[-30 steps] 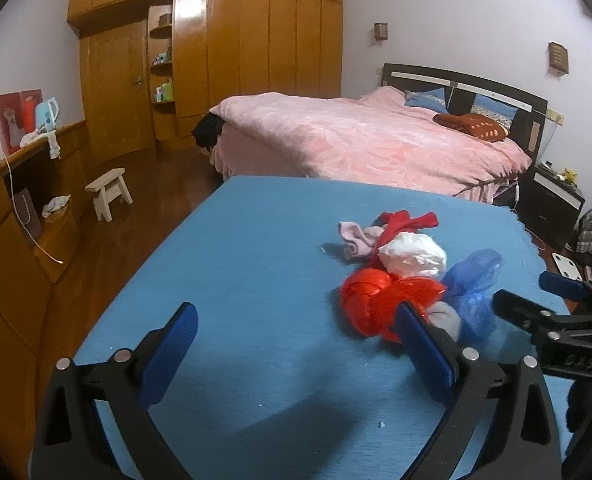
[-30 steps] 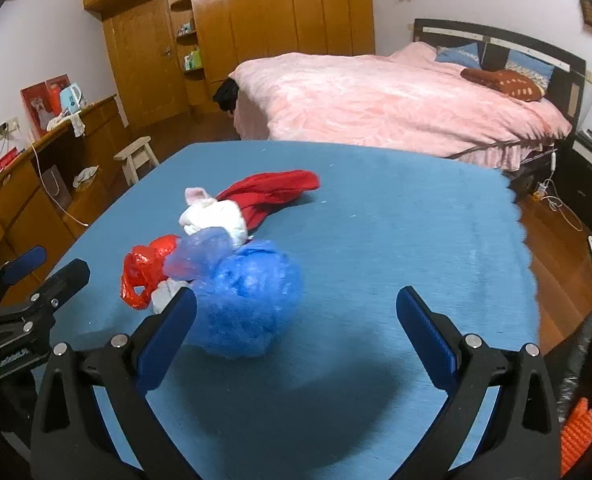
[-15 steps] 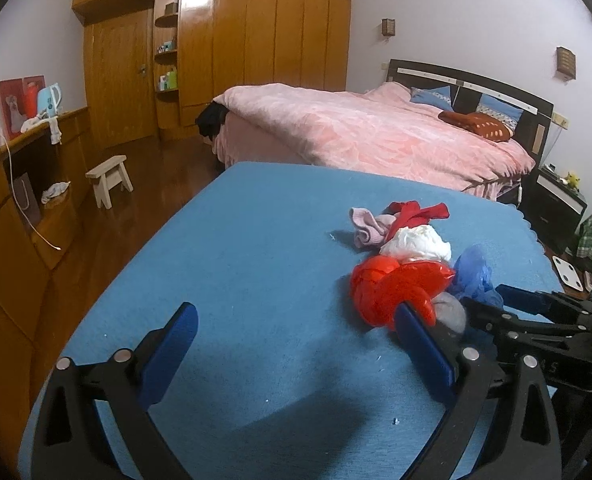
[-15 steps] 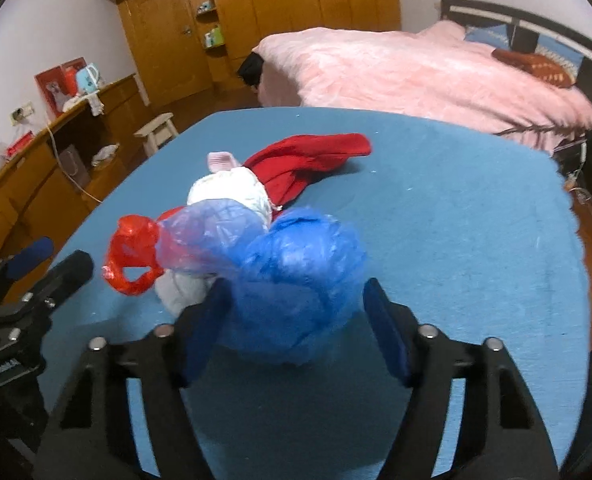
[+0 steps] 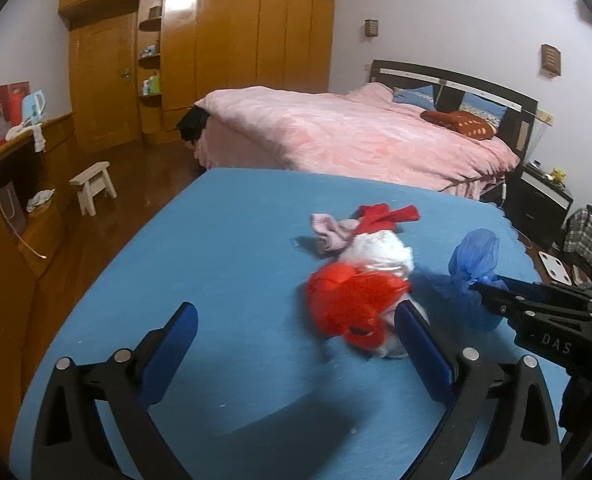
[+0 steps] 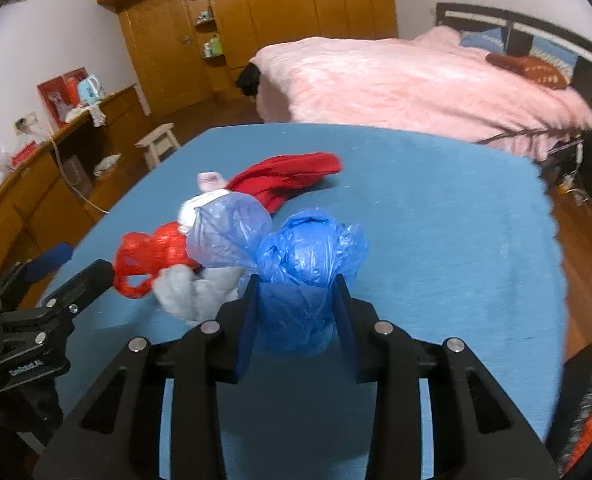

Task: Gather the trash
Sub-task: 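Grasp the blue plastic bags with the right tool while the left tool grasps the red plastic bag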

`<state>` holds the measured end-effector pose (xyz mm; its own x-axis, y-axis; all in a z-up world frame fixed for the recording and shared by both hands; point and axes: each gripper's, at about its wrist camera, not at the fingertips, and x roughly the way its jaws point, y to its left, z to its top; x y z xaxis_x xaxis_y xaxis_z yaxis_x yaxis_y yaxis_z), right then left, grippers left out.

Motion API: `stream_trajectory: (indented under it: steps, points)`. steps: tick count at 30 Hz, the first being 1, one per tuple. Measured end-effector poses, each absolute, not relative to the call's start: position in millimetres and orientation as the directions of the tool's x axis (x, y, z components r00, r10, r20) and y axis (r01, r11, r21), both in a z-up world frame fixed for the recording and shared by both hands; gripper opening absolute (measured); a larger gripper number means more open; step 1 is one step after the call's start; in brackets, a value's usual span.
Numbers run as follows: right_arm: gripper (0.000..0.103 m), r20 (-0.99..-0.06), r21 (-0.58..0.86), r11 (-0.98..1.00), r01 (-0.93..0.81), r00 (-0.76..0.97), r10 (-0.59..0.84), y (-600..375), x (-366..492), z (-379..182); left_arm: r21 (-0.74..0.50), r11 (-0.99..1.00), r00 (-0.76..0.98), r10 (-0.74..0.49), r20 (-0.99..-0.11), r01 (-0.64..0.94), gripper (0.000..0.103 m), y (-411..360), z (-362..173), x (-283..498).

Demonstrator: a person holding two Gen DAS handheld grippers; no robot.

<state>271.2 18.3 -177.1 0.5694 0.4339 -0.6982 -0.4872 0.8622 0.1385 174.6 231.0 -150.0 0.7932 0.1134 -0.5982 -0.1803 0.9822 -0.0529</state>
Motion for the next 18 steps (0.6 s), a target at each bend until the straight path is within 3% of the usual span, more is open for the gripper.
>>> stream_trajectory:
  steps: [7, 9, 12, 14, 18]
  points:
    - [0.035, -0.713, 0.126, 0.875, -0.468, 0.57, 0.408, 11, 278, -183, -0.063, 0.986, 0.789, 0.082, -0.609, -0.152, 0.094, 222, -156, 197]
    - [0.035, -0.718, 0.127, 0.875, -0.467, 0.566, 0.406, 11, 278, -186, -0.068, 0.988, 0.777, 0.066, -0.626, -0.139, 0.085, 225, -161, 206]
    - [0.035, -0.722, 0.131, 0.875, -0.465, 0.56, 0.406, 11, 278, -189, -0.095, 0.989, 0.76, 0.023, -0.649, -0.111, 0.062, 230, -167, 214]
    - [0.036, -0.726, 0.132, 0.876, -0.464, 0.556, 0.404, 10, 278, -191, -0.117, 0.989, 0.754, -0.006, -0.657, -0.094, 0.041, 234, -170, 216]
    - [0.04, -0.728, 0.133, 0.875, -0.466, 0.553, 0.405, 12, 278, -192, -0.125, 0.988, 0.76, -0.009, -0.65, -0.094, 0.03, 236, -170, 211]
